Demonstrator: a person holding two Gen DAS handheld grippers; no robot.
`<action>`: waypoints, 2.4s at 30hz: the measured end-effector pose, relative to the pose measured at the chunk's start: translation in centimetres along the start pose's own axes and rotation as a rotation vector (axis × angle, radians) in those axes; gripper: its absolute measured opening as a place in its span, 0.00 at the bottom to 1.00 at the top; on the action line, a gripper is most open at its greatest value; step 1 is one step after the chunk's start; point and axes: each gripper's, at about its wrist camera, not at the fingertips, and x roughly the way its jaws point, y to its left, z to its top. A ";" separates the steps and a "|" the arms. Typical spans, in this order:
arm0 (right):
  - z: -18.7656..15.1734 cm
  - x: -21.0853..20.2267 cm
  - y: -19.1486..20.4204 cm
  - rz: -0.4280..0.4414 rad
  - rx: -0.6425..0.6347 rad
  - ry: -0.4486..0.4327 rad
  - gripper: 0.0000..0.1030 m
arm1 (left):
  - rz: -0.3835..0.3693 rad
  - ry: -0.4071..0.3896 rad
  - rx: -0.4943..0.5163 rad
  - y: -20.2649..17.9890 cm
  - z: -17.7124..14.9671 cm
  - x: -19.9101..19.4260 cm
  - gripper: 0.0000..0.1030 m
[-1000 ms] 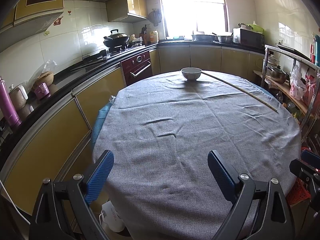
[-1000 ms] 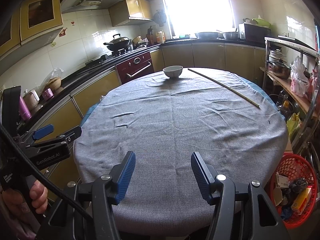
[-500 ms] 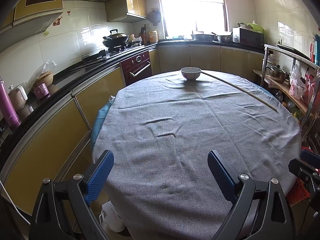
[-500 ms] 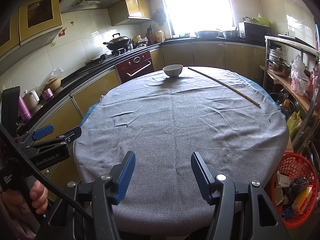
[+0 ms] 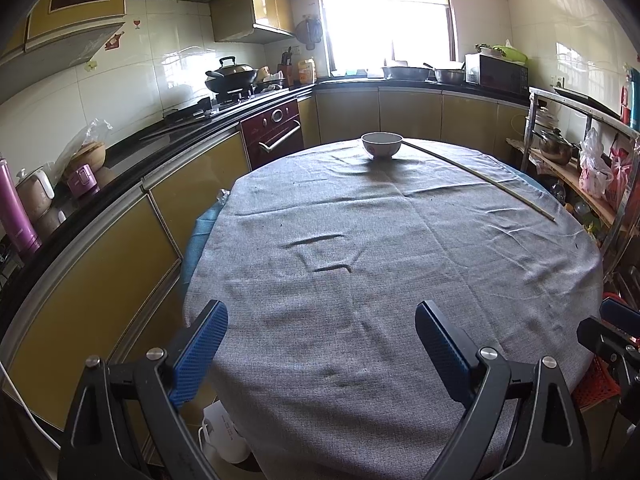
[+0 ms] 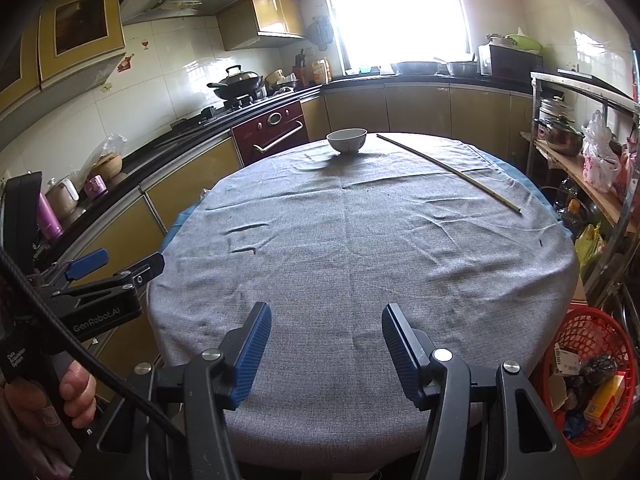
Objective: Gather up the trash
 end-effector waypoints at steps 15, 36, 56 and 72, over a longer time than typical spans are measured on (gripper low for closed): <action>-0.1 0.1 0.1 0.000 0.003 0.005 0.60 | -0.013 0.014 0.013 -0.3 -0.4 0.4 0.92; 1.9 1.8 0.0 -0.028 -0.049 -0.019 0.60 | -0.013 0.029 0.027 -0.4 -0.7 1.4 0.92; 6.4 4.9 -0.6 -0.001 -0.112 0.002 0.60 | 0.027 0.043 -0.010 -1.2 3.9 3.5 0.92; 8.8 6.2 -3.2 -0.013 -0.044 0.026 0.60 | -0.015 0.030 0.003 -3.1 7.7 3.9 0.92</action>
